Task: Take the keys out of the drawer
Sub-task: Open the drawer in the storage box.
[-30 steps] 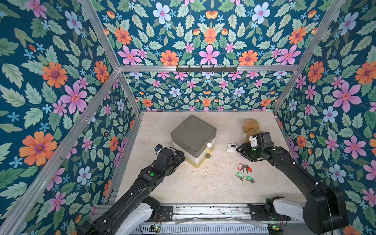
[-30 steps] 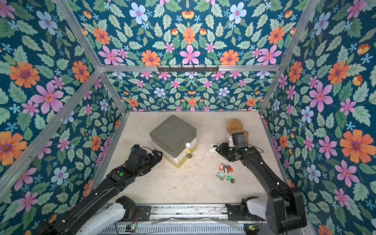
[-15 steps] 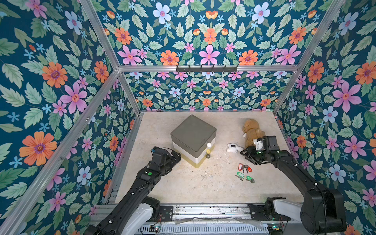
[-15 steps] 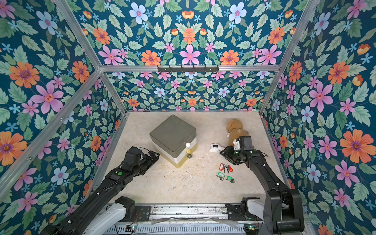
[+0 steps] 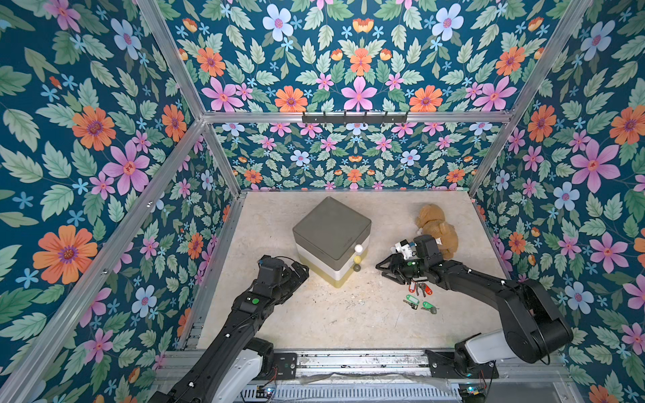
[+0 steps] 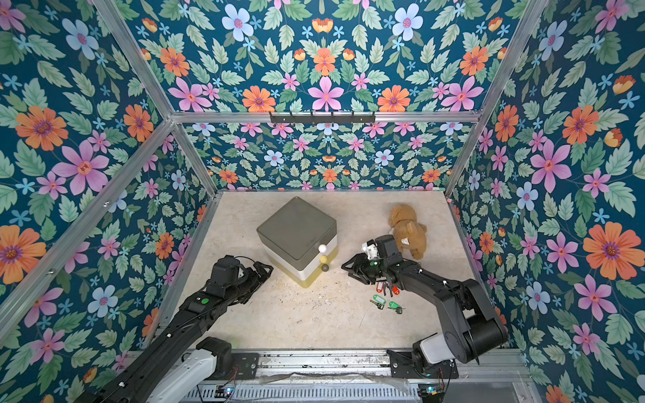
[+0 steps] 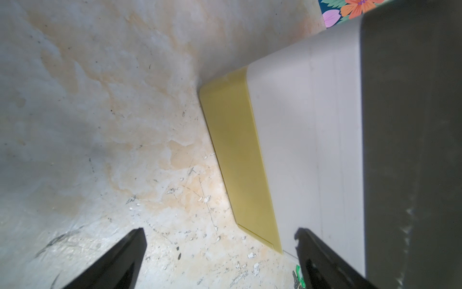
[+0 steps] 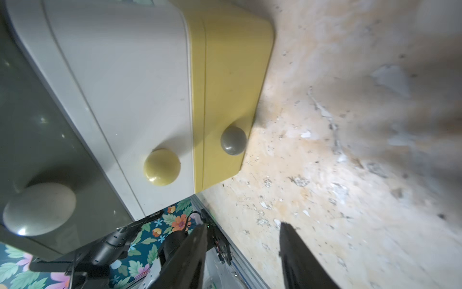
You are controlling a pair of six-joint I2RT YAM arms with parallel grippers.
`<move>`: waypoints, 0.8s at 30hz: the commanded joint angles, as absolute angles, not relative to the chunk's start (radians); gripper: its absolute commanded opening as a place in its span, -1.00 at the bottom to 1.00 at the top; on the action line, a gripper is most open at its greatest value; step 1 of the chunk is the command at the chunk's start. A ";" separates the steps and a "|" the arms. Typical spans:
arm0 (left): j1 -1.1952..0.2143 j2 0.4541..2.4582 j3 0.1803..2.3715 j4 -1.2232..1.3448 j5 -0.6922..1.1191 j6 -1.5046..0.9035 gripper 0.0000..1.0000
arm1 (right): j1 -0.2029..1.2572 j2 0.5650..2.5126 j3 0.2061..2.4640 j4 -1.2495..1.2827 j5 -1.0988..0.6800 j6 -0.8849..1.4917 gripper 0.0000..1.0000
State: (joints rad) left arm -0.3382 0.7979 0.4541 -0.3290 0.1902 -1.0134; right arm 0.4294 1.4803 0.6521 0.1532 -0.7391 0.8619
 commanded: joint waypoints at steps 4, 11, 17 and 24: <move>-0.319 0.794 0.437 -0.285 0.249 -1.001 0.98 | 0.445 1.549 0.644 0.350 -0.784 0.947 0.00; -0.313 0.804 0.428 -0.272 0.278 -0.995 0.98 | 0.466 1.597 0.640 0.404 -0.788 0.964 -0.03; -0.310 0.795 0.424 -0.279 0.284 -0.991 0.99 | 0.506 1.686 0.668 0.471 -0.792 1.003 -0.06; -0.301 0.783 0.429 -0.305 0.285 -0.975 0.99 | 0.527 1.769 0.715 0.520 -0.790 1.030 -0.08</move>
